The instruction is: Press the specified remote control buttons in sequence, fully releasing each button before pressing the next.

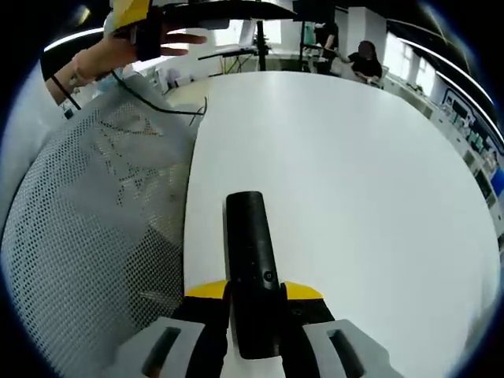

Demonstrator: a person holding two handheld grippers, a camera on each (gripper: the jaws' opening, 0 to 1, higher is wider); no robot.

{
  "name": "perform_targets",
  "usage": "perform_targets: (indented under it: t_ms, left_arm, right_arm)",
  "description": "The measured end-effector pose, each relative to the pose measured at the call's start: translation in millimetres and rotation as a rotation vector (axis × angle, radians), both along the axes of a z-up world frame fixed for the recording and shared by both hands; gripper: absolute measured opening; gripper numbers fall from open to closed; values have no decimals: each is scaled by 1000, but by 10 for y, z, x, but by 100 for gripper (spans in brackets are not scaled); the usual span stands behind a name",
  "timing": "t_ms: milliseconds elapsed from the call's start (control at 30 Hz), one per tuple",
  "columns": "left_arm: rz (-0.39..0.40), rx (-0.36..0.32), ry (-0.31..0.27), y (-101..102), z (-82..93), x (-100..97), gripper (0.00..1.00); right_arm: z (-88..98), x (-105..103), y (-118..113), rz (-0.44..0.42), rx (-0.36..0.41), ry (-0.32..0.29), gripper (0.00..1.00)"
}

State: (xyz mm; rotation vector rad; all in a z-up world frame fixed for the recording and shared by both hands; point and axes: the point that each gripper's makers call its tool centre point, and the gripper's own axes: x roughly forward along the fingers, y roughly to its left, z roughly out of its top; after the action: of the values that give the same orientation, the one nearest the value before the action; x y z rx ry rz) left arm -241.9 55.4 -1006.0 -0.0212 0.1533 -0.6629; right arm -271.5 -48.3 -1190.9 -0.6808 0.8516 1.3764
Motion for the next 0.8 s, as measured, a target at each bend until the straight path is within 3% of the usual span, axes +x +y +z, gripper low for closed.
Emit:
perform_targets:
  t_ms: [433, 800]
  left_arm:
    - [47, -21, 36, 109, -130, 8, 99]
    - [61, -35, 45, 140, -138, 43, 99]
  right_arm:
    - [2, 449, 55, -55, 16, 57, 22]
    - [5, 820, 78, -108, 43, 104, 22]
